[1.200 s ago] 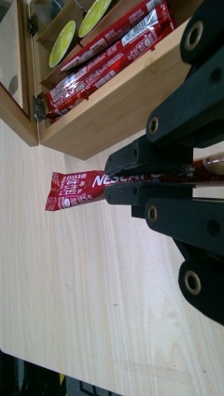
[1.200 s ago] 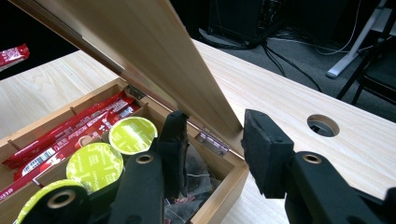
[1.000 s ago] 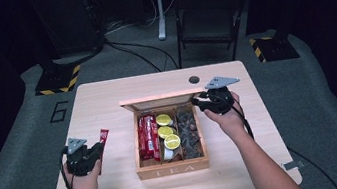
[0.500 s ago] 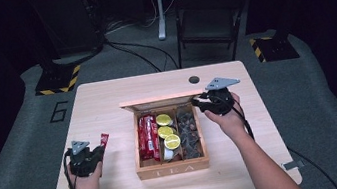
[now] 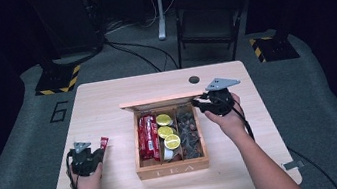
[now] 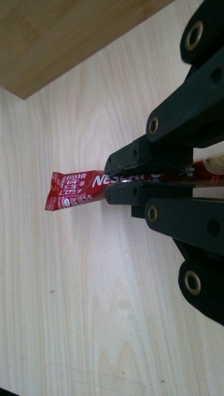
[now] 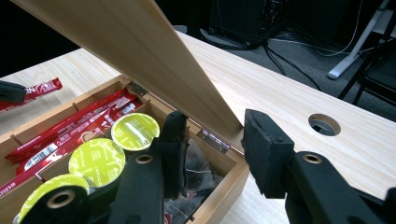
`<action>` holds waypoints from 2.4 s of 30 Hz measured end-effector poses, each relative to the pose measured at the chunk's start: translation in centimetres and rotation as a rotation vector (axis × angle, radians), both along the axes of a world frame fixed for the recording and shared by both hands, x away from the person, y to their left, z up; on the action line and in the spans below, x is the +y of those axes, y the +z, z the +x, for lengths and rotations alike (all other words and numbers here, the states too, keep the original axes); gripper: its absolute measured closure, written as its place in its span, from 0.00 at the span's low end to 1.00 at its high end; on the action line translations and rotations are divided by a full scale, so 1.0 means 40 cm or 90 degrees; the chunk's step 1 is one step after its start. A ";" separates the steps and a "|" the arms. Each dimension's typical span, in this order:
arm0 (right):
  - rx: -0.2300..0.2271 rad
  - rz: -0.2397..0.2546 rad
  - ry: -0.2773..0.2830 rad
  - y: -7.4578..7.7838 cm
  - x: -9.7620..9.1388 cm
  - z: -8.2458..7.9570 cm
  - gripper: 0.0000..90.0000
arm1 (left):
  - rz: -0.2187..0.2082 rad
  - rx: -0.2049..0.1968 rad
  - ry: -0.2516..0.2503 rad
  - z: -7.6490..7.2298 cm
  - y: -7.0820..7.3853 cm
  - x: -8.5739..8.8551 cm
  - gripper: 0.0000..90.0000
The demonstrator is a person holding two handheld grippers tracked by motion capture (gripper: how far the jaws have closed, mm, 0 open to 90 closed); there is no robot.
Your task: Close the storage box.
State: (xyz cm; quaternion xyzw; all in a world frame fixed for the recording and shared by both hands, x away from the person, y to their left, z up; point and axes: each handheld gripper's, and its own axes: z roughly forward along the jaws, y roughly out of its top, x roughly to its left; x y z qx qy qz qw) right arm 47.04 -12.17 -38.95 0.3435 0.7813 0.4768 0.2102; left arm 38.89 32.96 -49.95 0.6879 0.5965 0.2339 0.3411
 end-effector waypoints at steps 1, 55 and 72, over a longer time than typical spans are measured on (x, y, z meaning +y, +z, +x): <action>0.000 0.001 0.000 0.000 0.000 0.000 0.67 | 0.001 0.003 -0.001 0.003 -0.004 0.001 0.93; -0.003 -0.005 0.004 -0.002 -0.001 -0.003 0.67 | -0.019 -0.044 -0.078 -0.026 0.132 -0.077 0.62; -0.002 -0.007 0.006 -0.005 -0.001 -0.008 0.67 | -0.034 -0.115 -0.175 -0.006 0.348 -0.197 0.62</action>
